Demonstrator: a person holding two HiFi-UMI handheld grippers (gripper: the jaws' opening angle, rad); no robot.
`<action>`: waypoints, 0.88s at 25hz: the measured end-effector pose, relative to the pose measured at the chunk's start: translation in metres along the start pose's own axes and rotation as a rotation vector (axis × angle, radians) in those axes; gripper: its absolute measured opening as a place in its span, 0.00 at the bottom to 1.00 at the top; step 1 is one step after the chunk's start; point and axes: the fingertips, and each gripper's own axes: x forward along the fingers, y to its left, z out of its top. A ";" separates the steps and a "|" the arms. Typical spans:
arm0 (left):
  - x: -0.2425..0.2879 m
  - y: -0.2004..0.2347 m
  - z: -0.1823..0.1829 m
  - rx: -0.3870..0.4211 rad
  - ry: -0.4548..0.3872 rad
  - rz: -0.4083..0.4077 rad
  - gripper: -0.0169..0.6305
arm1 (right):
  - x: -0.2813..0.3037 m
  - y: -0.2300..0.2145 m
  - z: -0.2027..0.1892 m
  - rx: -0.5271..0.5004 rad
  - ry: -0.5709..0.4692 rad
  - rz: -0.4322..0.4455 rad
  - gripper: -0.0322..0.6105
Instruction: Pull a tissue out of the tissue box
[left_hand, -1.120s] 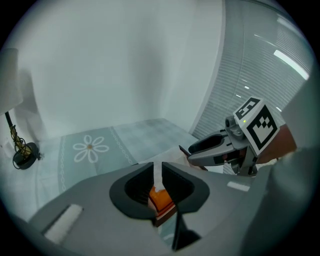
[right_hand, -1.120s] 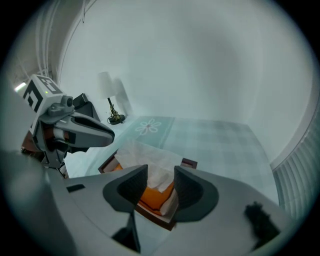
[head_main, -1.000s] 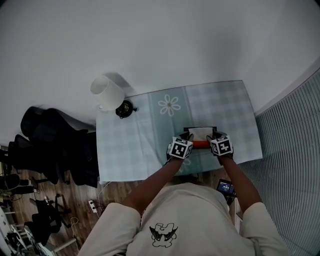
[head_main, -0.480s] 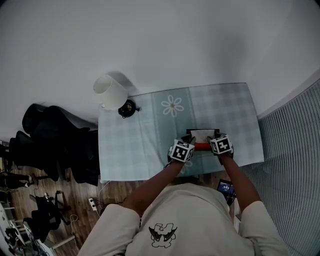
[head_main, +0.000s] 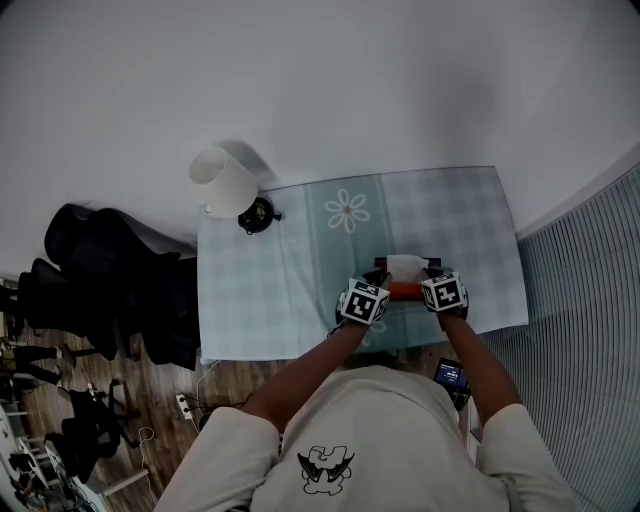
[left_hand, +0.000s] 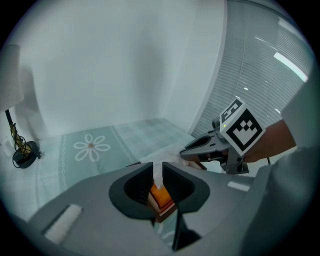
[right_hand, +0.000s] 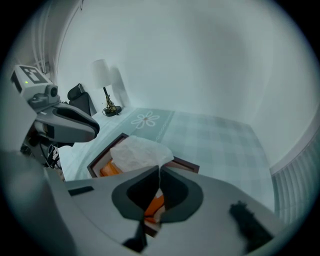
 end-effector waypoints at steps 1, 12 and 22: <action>0.000 0.000 -0.001 0.001 0.000 0.001 0.13 | -0.001 0.001 0.001 0.003 -0.007 0.002 0.07; -0.009 0.007 0.023 0.019 -0.050 0.028 0.12 | -0.053 0.008 0.058 0.039 -0.206 0.003 0.07; -0.028 0.012 0.052 0.036 -0.123 0.047 0.12 | -0.099 0.008 0.084 0.045 -0.323 -0.012 0.07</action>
